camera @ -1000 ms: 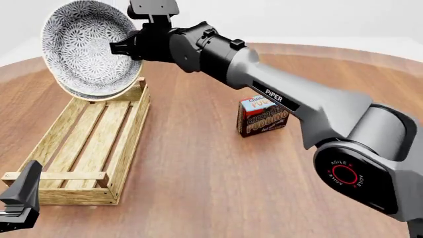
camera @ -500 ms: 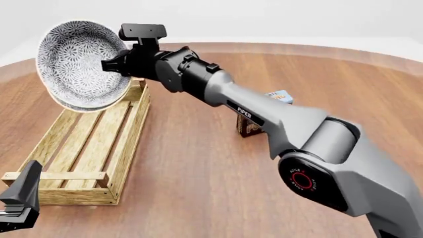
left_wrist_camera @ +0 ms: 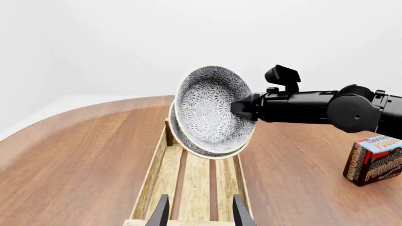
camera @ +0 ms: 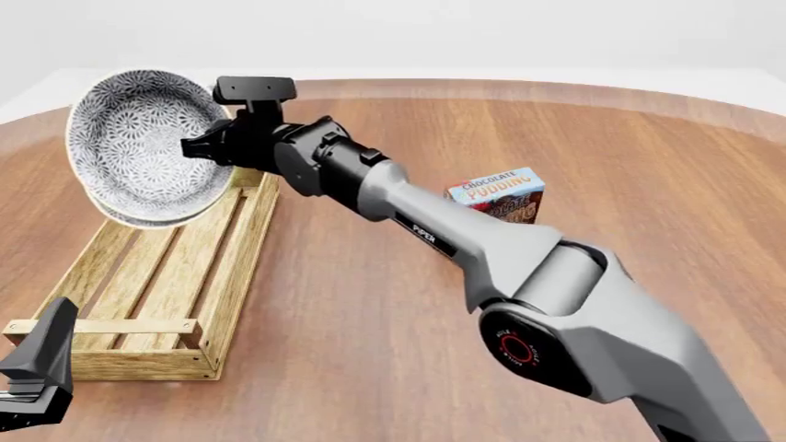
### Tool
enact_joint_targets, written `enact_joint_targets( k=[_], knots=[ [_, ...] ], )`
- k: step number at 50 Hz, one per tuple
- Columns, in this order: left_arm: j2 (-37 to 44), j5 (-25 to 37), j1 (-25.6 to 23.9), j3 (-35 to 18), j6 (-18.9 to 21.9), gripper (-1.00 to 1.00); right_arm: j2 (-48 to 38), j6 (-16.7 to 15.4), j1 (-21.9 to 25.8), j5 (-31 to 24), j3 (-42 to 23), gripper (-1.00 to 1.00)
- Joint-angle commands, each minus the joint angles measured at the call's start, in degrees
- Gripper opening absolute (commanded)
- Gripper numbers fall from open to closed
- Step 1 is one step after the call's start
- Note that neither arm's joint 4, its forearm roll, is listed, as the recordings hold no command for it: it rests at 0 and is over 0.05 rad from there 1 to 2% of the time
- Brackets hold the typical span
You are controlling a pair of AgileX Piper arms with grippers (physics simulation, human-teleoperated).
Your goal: Stack the left bowl on the right bowl and place them in the tray.
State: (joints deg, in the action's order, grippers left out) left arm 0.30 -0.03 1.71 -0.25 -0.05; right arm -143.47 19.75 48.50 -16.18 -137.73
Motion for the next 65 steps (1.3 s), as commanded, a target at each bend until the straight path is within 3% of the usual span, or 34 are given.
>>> enact_joint_targets(
  k=[1, 65],
  knots=[
    [0.00, 0.00, 0.02, 0.00, 0.00, 1.00, -1.91, 1.15, 0.39, 0.23, -2.21, -1.00],
    [-0.02, 0.00, 0.19, 0.00, 0.04, 1.00, -11.99, 2.50, 2.01, -0.92, -8.80, -1.00]
  ],
)
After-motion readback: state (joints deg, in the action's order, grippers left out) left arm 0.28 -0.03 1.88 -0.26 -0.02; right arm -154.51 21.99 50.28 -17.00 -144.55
